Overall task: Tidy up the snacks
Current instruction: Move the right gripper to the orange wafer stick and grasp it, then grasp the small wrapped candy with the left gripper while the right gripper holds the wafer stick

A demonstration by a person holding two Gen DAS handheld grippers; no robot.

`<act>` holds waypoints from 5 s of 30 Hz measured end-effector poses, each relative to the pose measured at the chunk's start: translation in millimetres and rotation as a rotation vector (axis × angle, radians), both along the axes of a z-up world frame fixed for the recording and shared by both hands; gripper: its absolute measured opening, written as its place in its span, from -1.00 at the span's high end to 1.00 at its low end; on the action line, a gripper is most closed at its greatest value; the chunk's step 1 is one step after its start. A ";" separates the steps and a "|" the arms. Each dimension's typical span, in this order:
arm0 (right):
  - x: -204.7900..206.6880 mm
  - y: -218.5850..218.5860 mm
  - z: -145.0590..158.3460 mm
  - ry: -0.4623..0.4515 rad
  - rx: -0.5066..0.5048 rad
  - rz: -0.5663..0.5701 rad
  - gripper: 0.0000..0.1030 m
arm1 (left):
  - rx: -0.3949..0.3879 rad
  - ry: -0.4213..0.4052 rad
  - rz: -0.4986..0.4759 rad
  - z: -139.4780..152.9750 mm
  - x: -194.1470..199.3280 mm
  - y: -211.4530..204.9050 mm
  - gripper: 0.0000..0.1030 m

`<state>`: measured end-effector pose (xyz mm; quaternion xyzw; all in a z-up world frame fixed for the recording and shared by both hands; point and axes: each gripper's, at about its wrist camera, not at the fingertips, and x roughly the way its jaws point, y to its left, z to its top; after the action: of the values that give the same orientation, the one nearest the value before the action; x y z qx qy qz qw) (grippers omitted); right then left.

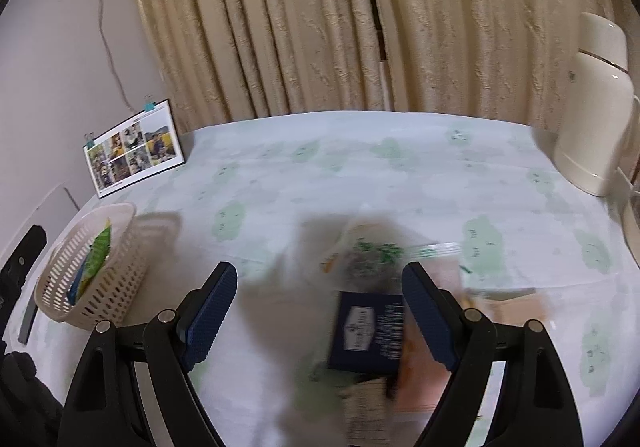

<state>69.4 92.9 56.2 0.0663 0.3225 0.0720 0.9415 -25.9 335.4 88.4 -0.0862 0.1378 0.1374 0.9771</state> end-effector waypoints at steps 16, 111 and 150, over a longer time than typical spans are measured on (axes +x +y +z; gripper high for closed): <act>1.1 -69.3 -3.0 0.021 0.066 -0.138 -0.61 | 0.058 0.086 -0.117 -11.5 13.3 -29.4 -0.39; -30.5 -31.6 -32.3 0.152 -0.056 0.056 0.60 | 0.176 0.101 -0.207 -22.7 11.3 -71.2 -0.39; -18.1 -27.2 -33.6 0.138 -0.167 0.072 0.34 | 0.084 0.288 -0.409 -40.0 45.6 -111.9 -0.39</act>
<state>51.3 65.7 22.7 -0.0193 0.3934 0.0738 0.9162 19.7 223.4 48.4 0.0047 0.2843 -0.0467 0.9576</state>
